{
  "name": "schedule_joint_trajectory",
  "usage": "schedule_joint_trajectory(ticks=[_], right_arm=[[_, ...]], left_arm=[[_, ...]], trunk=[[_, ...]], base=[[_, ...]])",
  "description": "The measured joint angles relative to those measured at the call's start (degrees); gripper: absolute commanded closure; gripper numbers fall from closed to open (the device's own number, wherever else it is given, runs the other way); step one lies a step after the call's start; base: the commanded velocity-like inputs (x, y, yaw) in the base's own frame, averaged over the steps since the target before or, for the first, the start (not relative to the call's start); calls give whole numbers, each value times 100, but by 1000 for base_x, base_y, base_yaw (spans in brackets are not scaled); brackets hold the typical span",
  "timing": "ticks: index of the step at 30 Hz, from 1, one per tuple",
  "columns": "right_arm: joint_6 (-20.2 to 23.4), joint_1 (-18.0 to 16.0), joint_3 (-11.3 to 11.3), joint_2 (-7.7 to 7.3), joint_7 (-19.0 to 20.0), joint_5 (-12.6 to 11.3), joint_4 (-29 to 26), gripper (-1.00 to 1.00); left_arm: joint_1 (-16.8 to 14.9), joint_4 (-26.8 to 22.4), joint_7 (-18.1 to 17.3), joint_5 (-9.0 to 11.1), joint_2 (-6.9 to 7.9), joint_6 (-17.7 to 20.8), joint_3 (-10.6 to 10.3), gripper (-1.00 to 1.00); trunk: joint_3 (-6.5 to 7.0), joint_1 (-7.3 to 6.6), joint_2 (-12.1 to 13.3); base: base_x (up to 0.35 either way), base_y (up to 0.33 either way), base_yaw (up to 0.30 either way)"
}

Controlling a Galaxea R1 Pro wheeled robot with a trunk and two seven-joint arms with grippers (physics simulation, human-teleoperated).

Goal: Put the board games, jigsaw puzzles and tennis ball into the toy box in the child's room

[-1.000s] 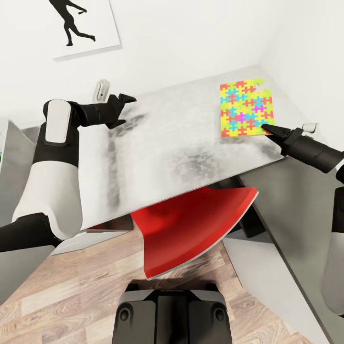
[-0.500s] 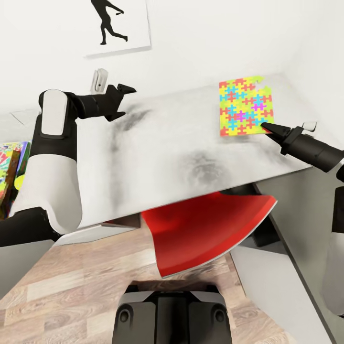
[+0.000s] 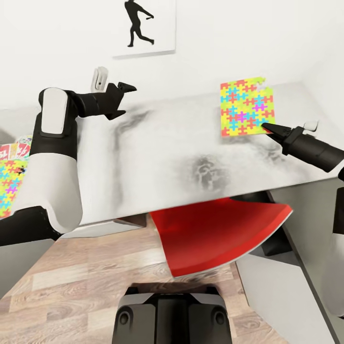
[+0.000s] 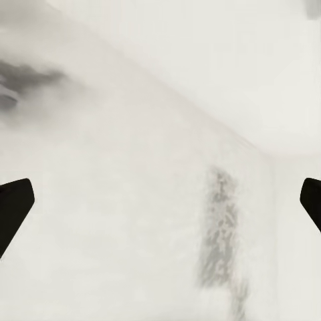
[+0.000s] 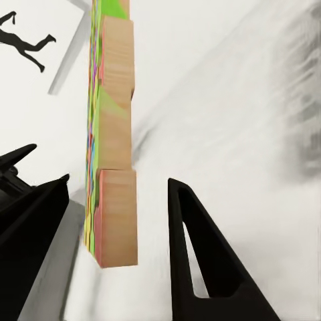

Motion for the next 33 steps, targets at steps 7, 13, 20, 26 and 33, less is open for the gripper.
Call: schedule_joint_trajectory(ticks=[7, 13, 20, 26, 33], right_arm=[[0, 127, -39, -8, -415, -252, -115, 100], [-1, 174, -59, -28, -776, -738, -164, 100], [-3, 206, -69, -47, -1477, -1360, -252, 100], [-3, 276, -59, -44, -1775, -1628, -355, 100], [-2, 332, -35, -34, -1875, -1761, -419, 100]], left_arm=[[-16, 2, 11, -11, -59, -6, -4, -100], [-71, 22, 17, -22, -102, -8, -5, -100], [-104, 39, 19, -29, -121, -10, -5, -100], [-92, 43, 20, -31, -125, -10, -6, -100], [-72, 44, 17, -32, -119, -10, -6, -100]], trunk=[[57, 0, 0], [110, 0, 0], [173, 0, 0], [228, 0, 0], [293, 0, 0]], base=[[0, 0, 82], [0, 0, 68], [0, 0, 27], [0, 0, 9], [0, 0, 3]])
